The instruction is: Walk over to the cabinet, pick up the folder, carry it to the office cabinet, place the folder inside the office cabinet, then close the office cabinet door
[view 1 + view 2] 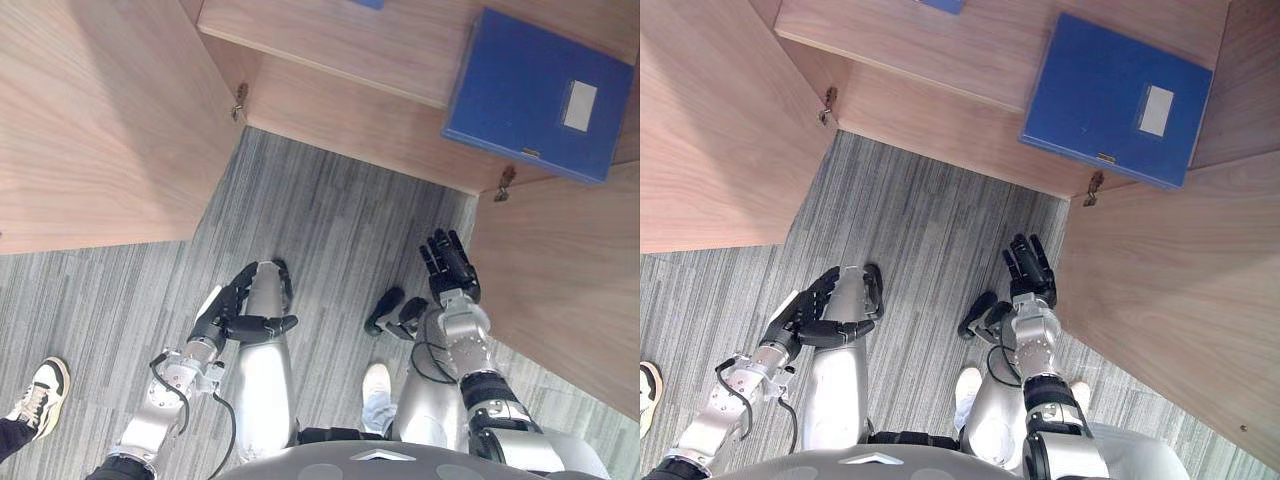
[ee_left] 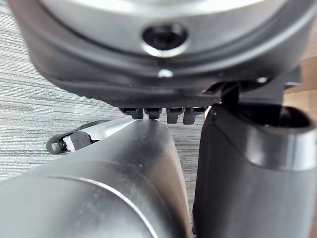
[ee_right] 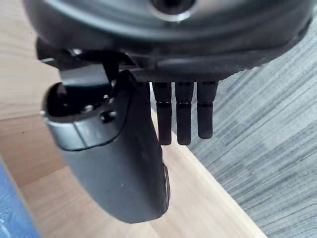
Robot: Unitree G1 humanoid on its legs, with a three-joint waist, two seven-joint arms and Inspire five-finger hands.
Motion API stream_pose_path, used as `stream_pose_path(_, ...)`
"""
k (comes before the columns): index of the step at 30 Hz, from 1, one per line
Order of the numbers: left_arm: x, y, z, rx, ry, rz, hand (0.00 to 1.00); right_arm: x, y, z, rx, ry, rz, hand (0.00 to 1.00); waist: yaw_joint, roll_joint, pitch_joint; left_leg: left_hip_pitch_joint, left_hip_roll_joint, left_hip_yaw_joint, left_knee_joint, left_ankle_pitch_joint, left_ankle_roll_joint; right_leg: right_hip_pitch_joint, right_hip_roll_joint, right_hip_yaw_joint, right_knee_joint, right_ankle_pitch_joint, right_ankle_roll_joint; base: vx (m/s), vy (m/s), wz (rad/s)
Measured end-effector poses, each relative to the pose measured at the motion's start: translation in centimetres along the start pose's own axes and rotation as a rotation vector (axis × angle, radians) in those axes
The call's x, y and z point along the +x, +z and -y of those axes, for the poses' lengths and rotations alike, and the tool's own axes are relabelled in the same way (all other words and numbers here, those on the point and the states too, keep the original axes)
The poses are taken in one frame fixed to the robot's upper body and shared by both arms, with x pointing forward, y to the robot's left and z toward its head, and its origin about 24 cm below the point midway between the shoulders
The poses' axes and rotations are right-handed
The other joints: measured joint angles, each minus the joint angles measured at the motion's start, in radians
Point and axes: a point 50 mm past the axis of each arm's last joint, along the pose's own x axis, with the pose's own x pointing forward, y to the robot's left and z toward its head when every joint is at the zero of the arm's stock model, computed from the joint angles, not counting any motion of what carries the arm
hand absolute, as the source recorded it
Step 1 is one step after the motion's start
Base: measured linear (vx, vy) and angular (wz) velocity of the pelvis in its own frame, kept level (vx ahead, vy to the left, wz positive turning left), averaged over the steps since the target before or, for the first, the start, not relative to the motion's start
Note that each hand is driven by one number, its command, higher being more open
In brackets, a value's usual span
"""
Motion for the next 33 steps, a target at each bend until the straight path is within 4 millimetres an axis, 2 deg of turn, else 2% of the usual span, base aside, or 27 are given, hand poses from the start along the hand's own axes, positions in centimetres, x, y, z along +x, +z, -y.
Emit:
stream_pose_path(6,0.0,-0.3,0.1,-0.025,0.017,0.001,1.0,-0.1,0.9,-1.1,0.003,0.055,0.041,0.0,-0.003,-0.001,0.003,0.011,0.006,0.01,0.001,-0.004,0.0,0.0,0.001,0.005,0.002,0.0,0.0,-0.01,-0.006,-0.04)
stream_pose_path(13,0.1,-0.3,0.2,-0.029,0.019,0.004,1.0,-0.1,1.1,-1.4,-0.009,0.067,0.05,0.0,-0.002,0.0,0.006,0.011,0.005,0.012,0.006,-0.01,0.003,0.001,0.0,0.007,0.003,-0.001,-0.001,0.0,0.0,0.0)
stream_pose_path(17,0.1,0.0,0.3,-0.04,0.023,0.03,1.0,-0.3,2.1,-2.9,-0.026,0.133,0.099,0.0,-0.002,0.011,0.031,0.01,0.005,0.012,0.019,-0.018,0.007,0.001,-0.002,0.011,0.011,-0.003,0.001,0.0,0.0,0.0)
stream_pose_path(26,0.2,0.2,0.6,-0.02,0.024,0.057,1.0,-0.1,3.5,-4.4,-0.142,0.185,0.181,0.0,0.0,0.013,0.037,-0.003,-0.008,0.006,0.027,-0.02,0.009,-0.005,-0.015,0.006,0.021,-0.007,0.004,0.0,0.002,0.03)
stream_pose_path(33,0.2,0.4,0.8,-0.023,0.029,0.08,1.0,0.4,4.7,-6.8,-0.195,0.231,0.247,0.0,0.008,0.021,0.043,-0.022,-0.011,0.002,0.037,-0.022,0.013,-0.018,-0.018,0.005,0.028,-0.007,0.005,0.0,0.004,0.01)
